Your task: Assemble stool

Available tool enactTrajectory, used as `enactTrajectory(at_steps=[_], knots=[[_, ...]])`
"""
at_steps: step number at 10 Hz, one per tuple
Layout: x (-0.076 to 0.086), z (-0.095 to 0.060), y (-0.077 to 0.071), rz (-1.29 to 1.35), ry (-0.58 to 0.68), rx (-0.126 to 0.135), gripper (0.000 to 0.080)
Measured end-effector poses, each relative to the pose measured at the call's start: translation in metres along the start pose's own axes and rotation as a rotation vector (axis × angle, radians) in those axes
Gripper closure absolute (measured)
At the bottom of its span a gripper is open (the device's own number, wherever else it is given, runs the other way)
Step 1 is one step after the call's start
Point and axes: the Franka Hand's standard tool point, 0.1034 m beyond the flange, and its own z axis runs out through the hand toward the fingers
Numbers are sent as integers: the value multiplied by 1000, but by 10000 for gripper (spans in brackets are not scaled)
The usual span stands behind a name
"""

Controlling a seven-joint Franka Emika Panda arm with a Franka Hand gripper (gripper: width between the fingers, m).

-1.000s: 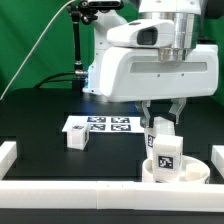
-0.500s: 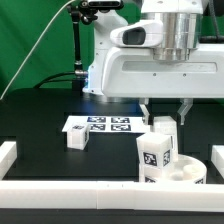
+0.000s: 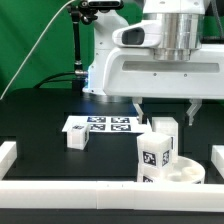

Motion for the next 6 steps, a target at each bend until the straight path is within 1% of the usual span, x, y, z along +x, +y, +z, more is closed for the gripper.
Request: enactTrajectory(at_steps=[1, 2, 3, 4, 5, 6], knots=[[-1, -14, 7, -5, -13, 8, 180], [0, -24, 18, -11, -17, 13, 159], [-1, -30, 34, -33, -19, 13, 159], [-5, -31, 55, -43, -17, 7, 151], [-8, -28, 74, -35, -12, -5, 151], [-6, -28, 79, -28, -4, -11, 151]])
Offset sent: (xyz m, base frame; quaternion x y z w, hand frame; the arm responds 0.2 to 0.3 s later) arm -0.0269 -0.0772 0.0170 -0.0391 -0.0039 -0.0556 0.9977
